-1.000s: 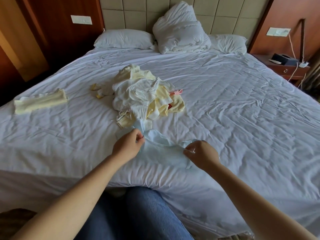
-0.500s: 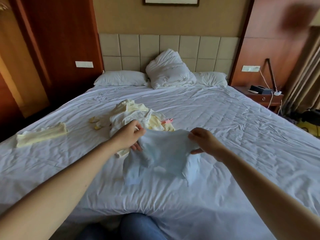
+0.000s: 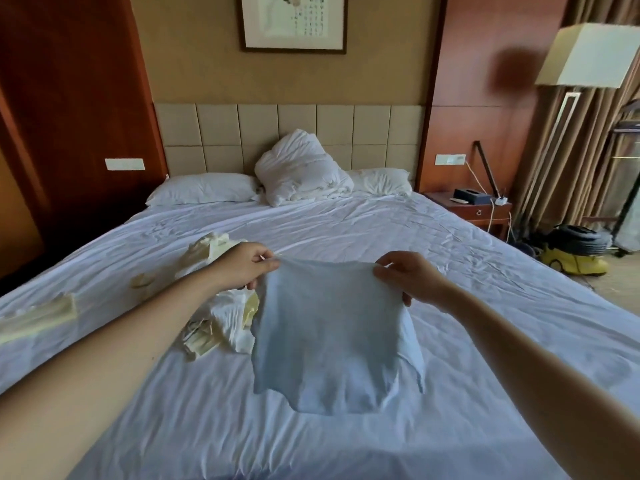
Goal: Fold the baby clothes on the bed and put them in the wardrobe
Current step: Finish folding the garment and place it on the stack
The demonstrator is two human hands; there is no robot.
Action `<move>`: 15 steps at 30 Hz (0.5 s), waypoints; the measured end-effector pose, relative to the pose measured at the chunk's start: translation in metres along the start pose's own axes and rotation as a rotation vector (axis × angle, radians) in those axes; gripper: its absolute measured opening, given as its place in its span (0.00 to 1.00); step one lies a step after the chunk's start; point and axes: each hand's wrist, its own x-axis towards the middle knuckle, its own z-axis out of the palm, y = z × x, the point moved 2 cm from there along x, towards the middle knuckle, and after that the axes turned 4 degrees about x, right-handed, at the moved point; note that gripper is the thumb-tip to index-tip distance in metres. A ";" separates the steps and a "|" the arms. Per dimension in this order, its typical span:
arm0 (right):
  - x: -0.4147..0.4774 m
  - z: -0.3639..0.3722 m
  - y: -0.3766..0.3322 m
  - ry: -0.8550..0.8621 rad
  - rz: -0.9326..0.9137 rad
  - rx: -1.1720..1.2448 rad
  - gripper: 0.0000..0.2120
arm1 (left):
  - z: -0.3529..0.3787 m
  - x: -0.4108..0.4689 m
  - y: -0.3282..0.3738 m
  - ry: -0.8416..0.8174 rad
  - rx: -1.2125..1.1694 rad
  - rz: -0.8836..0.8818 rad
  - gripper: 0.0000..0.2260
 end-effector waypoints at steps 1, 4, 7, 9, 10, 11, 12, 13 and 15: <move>0.005 -0.002 0.006 0.003 0.019 -0.002 0.04 | 0.005 0.007 0.000 -0.020 -0.039 -0.027 0.06; 0.025 -0.002 0.023 0.019 0.117 0.119 0.03 | 0.019 0.025 0.004 -0.081 -0.183 -0.112 0.06; 0.055 -0.006 0.032 0.120 0.053 0.023 0.06 | 0.020 0.052 0.003 0.060 -0.101 -0.117 0.07; 0.074 -0.011 0.030 0.179 -0.073 -0.149 0.05 | 0.013 0.071 0.002 0.224 0.103 -0.027 0.11; 0.082 -0.014 0.027 0.199 -0.113 -0.181 0.05 | 0.010 0.078 0.003 0.293 0.178 0.017 0.11; 0.088 -0.016 0.026 0.211 -0.140 -0.175 0.04 | 0.008 0.082 0.004 0.348 0.213 0.060 0.10; 0.092 -0.017 0.025 0.228 -0.152 -0.161 0.03 | 0.007 0.084 0.005 0.399 0.226 0.098 0.08; 0.094 -0.017 0.025 0.246 -0.164 -0.149 0.03 | 0.007 0.084 0.005 0.444 0.238 0.126 0.06; 0.093 -0.014 0.033 0.270 -0.173 -0.170 0.06 | 0.013 0.077 0.000 0.486 0.264 0.155 0.06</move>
